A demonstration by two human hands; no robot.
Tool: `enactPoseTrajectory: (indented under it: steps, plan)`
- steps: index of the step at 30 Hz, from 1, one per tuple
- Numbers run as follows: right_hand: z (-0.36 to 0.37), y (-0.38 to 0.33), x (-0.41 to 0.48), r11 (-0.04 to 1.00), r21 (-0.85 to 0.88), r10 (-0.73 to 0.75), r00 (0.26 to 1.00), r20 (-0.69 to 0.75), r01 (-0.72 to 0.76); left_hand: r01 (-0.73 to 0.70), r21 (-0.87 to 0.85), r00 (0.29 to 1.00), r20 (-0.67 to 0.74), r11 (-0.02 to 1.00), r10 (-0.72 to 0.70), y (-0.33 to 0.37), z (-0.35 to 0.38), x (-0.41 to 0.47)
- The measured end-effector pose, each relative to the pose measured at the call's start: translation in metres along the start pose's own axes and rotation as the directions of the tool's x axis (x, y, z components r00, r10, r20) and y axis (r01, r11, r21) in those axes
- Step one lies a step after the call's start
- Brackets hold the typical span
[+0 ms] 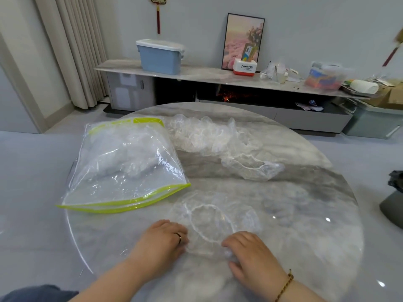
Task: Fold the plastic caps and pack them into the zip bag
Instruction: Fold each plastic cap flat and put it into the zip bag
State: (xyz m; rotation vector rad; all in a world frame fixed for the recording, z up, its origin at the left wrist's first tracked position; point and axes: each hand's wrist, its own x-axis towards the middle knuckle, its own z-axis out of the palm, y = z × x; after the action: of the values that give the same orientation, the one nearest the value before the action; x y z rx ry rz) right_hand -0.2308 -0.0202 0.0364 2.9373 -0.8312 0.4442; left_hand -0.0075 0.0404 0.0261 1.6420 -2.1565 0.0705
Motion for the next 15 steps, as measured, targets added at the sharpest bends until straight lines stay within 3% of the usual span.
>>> enactPoseTrajectory:
  steps: [3,6,9,11,15]
  plan:
    - [-0.001,0.008,-0.008,0.985,0.114,0.121,0.990,0.067,-0.128,0.109,-0.108,0.994,-0.001,0.988,-0.110,-0.003,0.000,-0.002]
    - [-0.007,0.014,0.000,0.817,0.395,0.346,0.905,0.250,-0.421,0.281,-0.329,0.959,0.062,0.902,-0.276,-0.009,0.004,-0.003]
    - [-0.011,0.015,0.011,0.638,0.554,0.512,0.832,0.212,-0.534,0.396,-0.422,0.916,0.124,0.815,-0.381,-0.007,0.003,-0.001]
    - [-0.008,0.017,0.018,0.580,0.578,0.612,0.775,0.155,-0.574,0.454,-0.483,0.879,0.104,0.749,-0.466,-0.001,-0.001,0.006]
    - [-0.001,0.018,0.031,0.529,0.531,0.695,0.697,0.175,-0.662,0.597,-0.302,0.791,0.064,0.743,-0.609,0.008,-0.004,0.019]
